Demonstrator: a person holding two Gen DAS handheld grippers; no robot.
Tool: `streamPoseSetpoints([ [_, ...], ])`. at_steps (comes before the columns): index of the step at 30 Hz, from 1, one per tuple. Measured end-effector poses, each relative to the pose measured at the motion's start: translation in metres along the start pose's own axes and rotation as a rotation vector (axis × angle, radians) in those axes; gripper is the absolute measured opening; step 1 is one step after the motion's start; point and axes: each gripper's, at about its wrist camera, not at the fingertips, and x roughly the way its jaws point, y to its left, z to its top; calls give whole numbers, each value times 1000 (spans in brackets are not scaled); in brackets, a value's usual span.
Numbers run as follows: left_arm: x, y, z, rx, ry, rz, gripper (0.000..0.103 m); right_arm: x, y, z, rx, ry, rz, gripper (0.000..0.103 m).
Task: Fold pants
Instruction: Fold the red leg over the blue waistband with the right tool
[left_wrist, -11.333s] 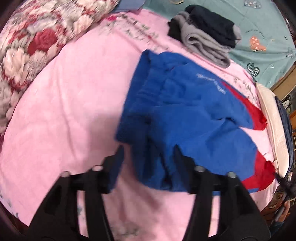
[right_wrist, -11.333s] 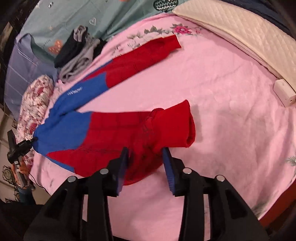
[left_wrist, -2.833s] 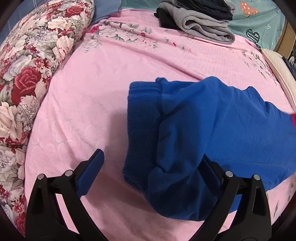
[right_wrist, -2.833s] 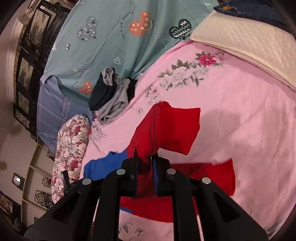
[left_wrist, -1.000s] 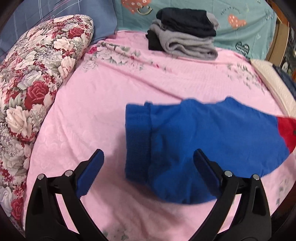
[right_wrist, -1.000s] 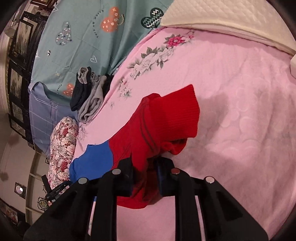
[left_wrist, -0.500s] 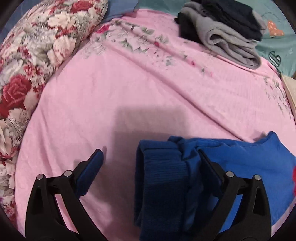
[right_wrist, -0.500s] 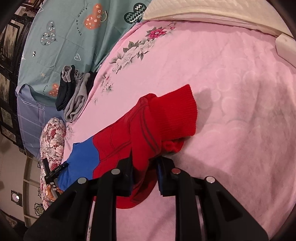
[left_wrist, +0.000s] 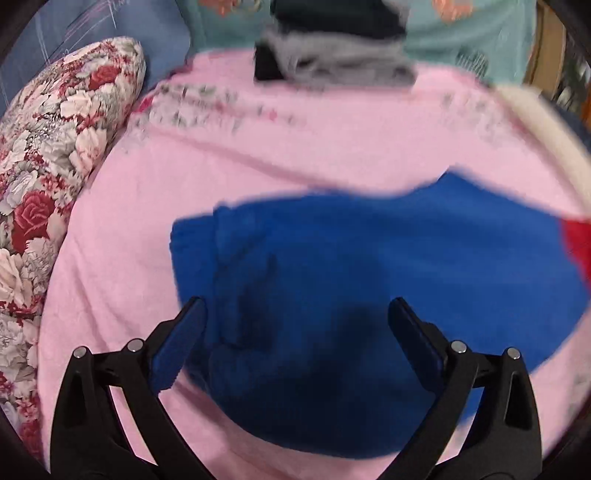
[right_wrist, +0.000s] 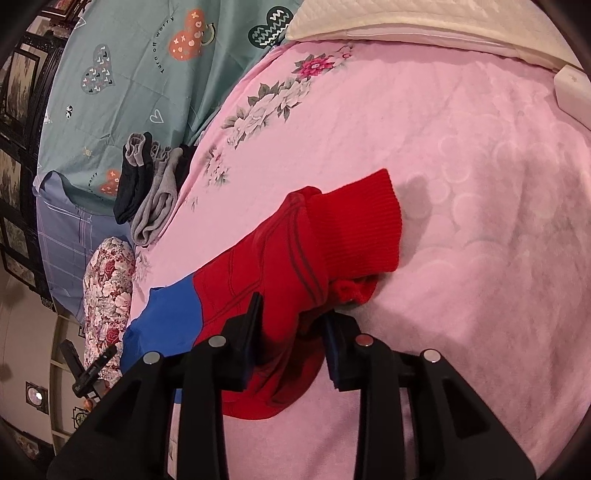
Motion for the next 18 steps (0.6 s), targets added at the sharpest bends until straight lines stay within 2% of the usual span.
streamPoseSetpoints([
  [1,9,1,-1,7,8,21,101,0,0,0,0,-2,-2,29],
  [5,-9,26,5,-97,-14,-72,101,-1,8,-2,-26,-11,-44,25],
  [9,-34,44,0,-158,-72,-110,101,-10,34,0,-91,-55,-66,23],
  [14,-49,47,-8,-189,-110,-169,101,-6,106,0,-315,-78,-92,23],
  [18,-56,32,-12,-148,-127,-202,101,29,175,-18,-538,-19,-86,23],
])
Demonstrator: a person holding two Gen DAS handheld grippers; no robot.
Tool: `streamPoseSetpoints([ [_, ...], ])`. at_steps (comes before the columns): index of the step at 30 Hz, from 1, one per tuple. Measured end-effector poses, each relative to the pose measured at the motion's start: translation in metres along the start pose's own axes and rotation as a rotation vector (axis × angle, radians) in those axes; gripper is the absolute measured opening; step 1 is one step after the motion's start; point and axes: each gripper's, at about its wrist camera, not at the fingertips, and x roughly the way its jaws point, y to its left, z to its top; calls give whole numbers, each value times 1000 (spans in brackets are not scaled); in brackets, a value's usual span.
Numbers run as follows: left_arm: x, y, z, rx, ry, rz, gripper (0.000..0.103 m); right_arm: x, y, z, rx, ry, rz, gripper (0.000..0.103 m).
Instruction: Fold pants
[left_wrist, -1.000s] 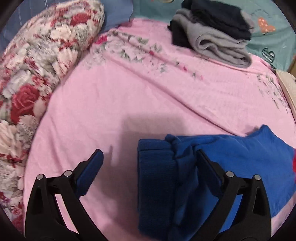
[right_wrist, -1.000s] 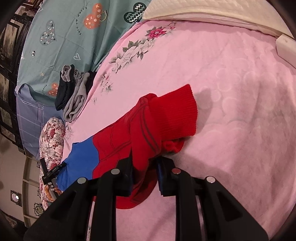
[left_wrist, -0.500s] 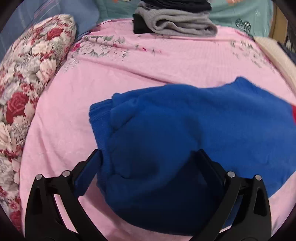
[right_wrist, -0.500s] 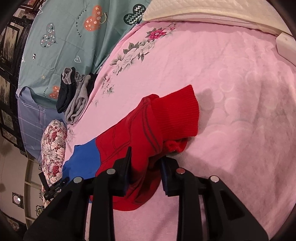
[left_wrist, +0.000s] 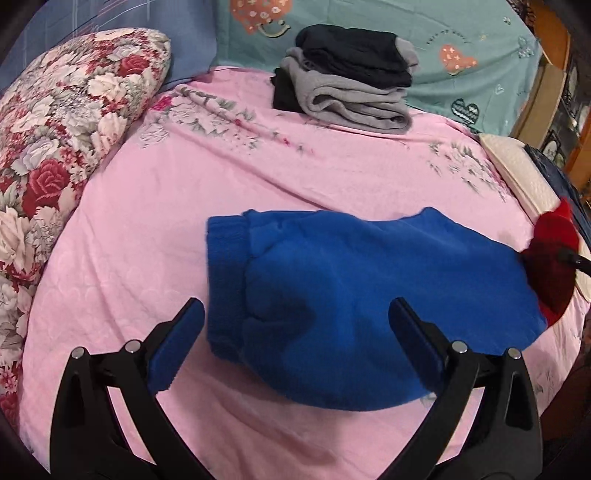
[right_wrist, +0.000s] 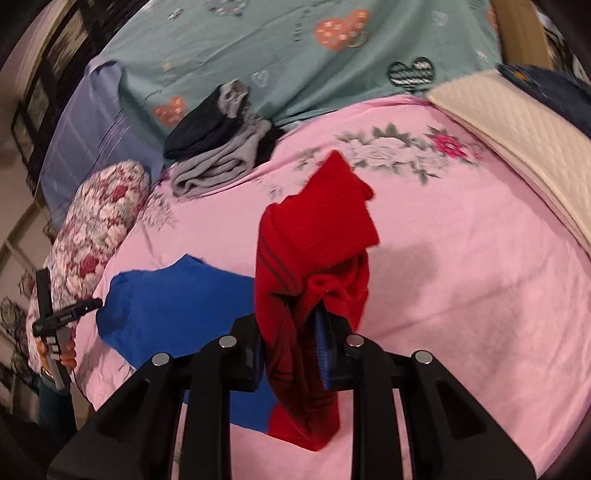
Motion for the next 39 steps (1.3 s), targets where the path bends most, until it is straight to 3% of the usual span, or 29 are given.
streamPoseSetpoints([
  [4,-1,-15,-4,22,-7,-50,101,56,63,-5,-177,109,45,23],
  [6,0,-22,-5,34,-4,-65,101,86,84,-16,-230,183,49,29],
  [8,1,-29,-6,50,2,-77,101,110,95,-29,-239,295,104,60],
  [9,2,-31,-5,56,4,-80,101,111,99,-33,-240,310,144,63],
  [13,2,-43,1,72,0,-101,101,80,88,-21,-159,267,309,65],
  [16,4,-55,5,91,0,-114,101,65,60,-15,-88,223,278,66],
  [19,5,-62,7,104,7,-107,101,87,36,-41,7,364,265,69],
  [20,4,-62,8,99,7,-99,101,80,38,-45,-38,324,271,70],
  [22,2,-59,9,80,6,-89,101,74,49,-42,-111,337,244,70],
  [25,-2,-54,6,57,5,-79,101,69,63,-28,-123,290,335,74],
  [26,-4,-54,4,56,6,-76,101,73,68,-24,-144,284,315,75],
  [28,-5,-55,2,58,9,-73,101,87,78,-28,-191,302,242,75],
  [29,-6,-56,2,63,9,-73,101,94,84,-32,-191,330,261,75],
  [30,-6,-59,3,69,8,-74,101,98,91,-40,-182,369,336,76],
  [32,-4,-64,5,80,13,-81,101,97,113,-53,-300,360,315,93],
  [34,-4,-67,5,90,12,-84,101,93,129,-64,-443,347,272,95],
  [36,-6,-67,3,89,5,-89,101,92,127,-59,-437,370,271,95],
  [39,-11,-56,1,56,-12,-75,101,76,118,-36,-365,299,342,95],
])
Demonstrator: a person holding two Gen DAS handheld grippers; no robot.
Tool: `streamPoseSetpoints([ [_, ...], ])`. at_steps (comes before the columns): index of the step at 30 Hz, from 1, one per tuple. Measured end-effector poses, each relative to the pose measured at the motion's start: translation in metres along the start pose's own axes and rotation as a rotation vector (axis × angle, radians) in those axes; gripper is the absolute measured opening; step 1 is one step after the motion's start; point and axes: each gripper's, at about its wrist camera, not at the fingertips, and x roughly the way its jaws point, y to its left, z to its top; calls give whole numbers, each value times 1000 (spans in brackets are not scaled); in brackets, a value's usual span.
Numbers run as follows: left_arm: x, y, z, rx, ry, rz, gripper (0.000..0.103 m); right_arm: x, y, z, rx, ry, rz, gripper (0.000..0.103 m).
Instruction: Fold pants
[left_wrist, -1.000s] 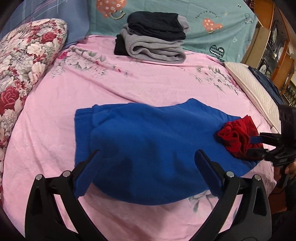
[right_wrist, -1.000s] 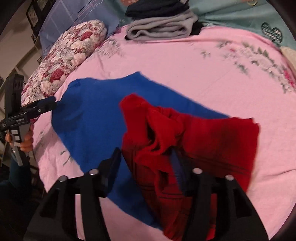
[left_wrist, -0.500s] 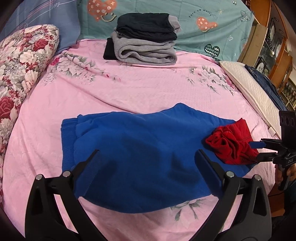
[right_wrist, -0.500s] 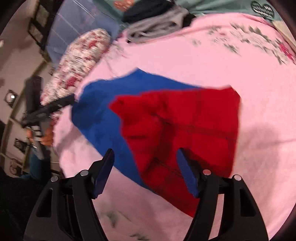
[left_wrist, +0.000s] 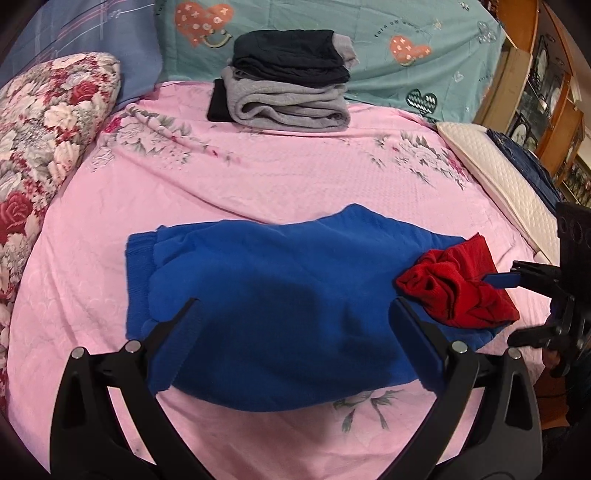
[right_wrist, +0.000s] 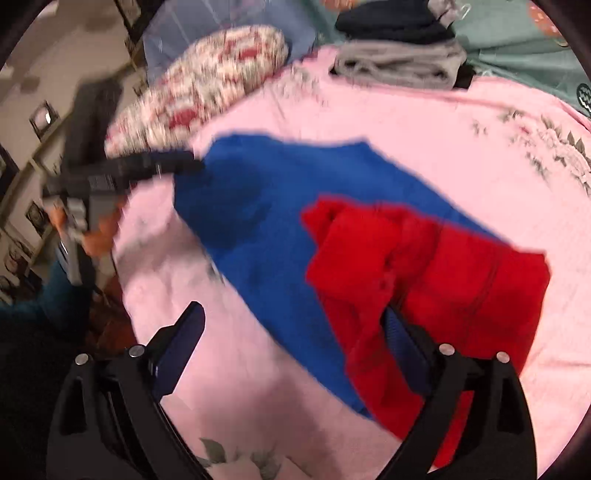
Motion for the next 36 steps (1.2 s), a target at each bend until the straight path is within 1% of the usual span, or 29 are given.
streamPoseSetpoints([
  [1,-2,5,0,-18,-2,5,101,-3,-4,4,21,-22,36,95],
  [2,-4,12,-1,-43,-3,15,101,1,-12,9,48,-27,76,95],
  [4,-8,28,-3,-100,0,32,101,25,-26,13,123,17,117,95],
  [5,-12,37,-5,-131,1,36,101,43,-34,12,159,65,129,97],
  [7,-21,54,-9,-189,-9,33,101,48,-28,17,134,58,99,100],
  [8,-24,61,-10,-212,-15,33,101,45,-22,21,115,73,73,100],
  [9,-28,70,-12,-244,-24,33,101,38,-12,26,76,62,41,100],
  [11,-30,80,-16,-295,-23,26,101,26,5,32,-16,24,10,100],
  [13,-27,87,-20,-340,-1,2,101,28,35,34,-155,23,-51,100],
  [14,-25,88,-23,-352,13,-11,101,34,54,34,-231,39,-73,99],
  [16,-23,88,-29,-369,35,-33,101,56,77,31,-349,85,-107,99],
  [18,-25,89,-34,-385,37,-48,101,75,94,27,-437,133,-125,97],
  [21,-27,95,-40,-432,37,-96,101,109,109,25,-507,196,-136,91],
  [22,-28,96,-41,-445,35,-106,101,117,110,25,-525,211,-157,87],
  [24,-26,98,-42,-467,37,-124,101,125,107,31,-513,204,-141,81],
  [25,-24,98,-42,-474,43,-132,101,126,106,33,-506,203,-138,73],
  [26,-20,97,-43,-481,53,-142,101,127,105,34,-506,197,-145,63],
  [27,-16,95,-43,-485,66,-152,101,128,103,36,-504,193,-146,58],
  [29,-8,91,-43,-490,87,-173,101,130,102,40,-507,187,-147,36],
  [30,-4,88,-43,-495,96,-187,101,132,104,41,-512,184,-146,29],
  [31,-2,87,-42,-500,102,-200,101,134,104,46,-497,185,-126,16],
  [32,2,85,-42,-511,107,-220,101,133,101,53,-466,180,-103,13],
  [33,4,85,-42,-523,108,-237,101,128,96,59,-430,166,-83,12],
  [36,19,84,-40,-608,117,-300,101,114,79,76,-303,127,-10,12],
])
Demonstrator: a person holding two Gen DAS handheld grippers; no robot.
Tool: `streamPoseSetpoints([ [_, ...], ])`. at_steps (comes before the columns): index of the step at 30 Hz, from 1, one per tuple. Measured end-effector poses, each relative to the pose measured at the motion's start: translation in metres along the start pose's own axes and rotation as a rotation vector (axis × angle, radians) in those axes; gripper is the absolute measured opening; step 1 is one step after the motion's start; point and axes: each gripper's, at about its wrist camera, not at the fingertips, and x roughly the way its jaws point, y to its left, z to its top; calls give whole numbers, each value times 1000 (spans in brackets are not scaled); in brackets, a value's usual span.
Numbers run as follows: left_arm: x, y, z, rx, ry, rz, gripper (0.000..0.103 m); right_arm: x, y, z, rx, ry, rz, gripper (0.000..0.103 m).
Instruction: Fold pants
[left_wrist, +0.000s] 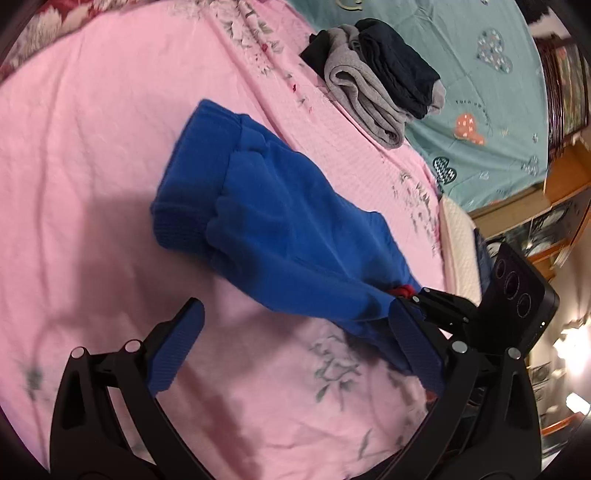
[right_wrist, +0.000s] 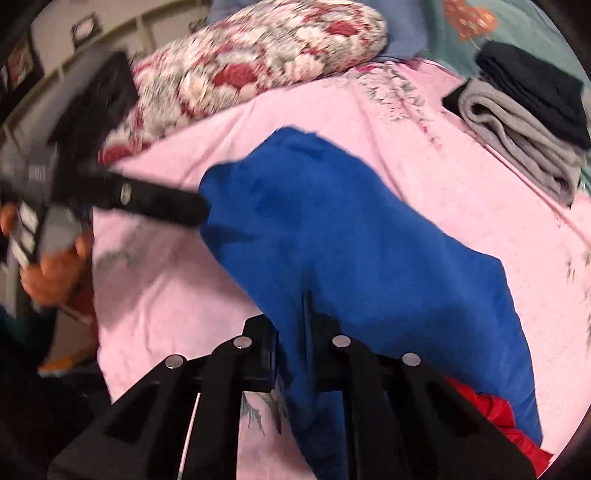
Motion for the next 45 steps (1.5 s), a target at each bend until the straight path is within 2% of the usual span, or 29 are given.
streamPoseSetpoints([
  [4,22,6,5,-116,5,-60,101,-9,-29,5,143,-44,86,12],
  [7,28,2,10,-141,-34,-71,101,-13,-42,-1,213,-64,117,12],
  [10,33,2,19,-175,-78,-38,101,-11,-45,-3,238,-67,158,12],
  [13,35,2,25,-195,-108,-3,100,-11,-39,-4,212,-69,163,12],
  [15,37,-3,25,-173,-121,31,96,-9,-29,-6,172,-59,133,12],
  [16,36,-5,25,-160,-129,55,93,-8,-25,-6,154,-46,122,16],
  [17,36,-7,25,-143,-134,81,86,-6,-23,-8,148,-26,127,38],
  [19,34,-6,25,-115,-144,121,76,-15,-25,-13,166,-27,110,60],
  [21,34,-5,27,-106,-154,161,55,-37,-35,-23,200,-81,159,61],
  [24,35,1,29,-93,-153,198,35,-81,-67,-54,343,-196,182,66],
  [27,36,3,31,-83,-147,208,31,-110,-107,-94,536,-276,246,69],
  [28,36,2,31,-79,-147,217,30,-112,-118,-107,603,-288,269,80],
  [30,37,0,31,-67,-148,239,27,-105,-131,-126,689,-283,332,83],
  [31,37,-3,31,-53,-151,256,26,-95,-133,-133,722,-252,369,83],
  [32,38,-7,30,-33,-153,274,23,-76,-135,-139,754,-183,383,83],
  [33,38,-13,30,-10,-158,296,22,-63,-135,-142,761,-123,345,81],
  [34,36,-22,29,22,-169,320,21,-64,-132,-139,727,-138,312,79],
  [36,32,-42,27,94,-191,345,18,-74,-128,-134,692,-129,319,80],
  [39,29,-86,22,239,-224,364,18,-110,-145,-142,719,-249,338,82],
  [42,35,-142,5,431,-229,357,18,-152,-176,-163,783,-373,261,86],
  [45,48,-194,-22,620,-208,340,18,-180,-205,-196,877,-472,230,90],
])
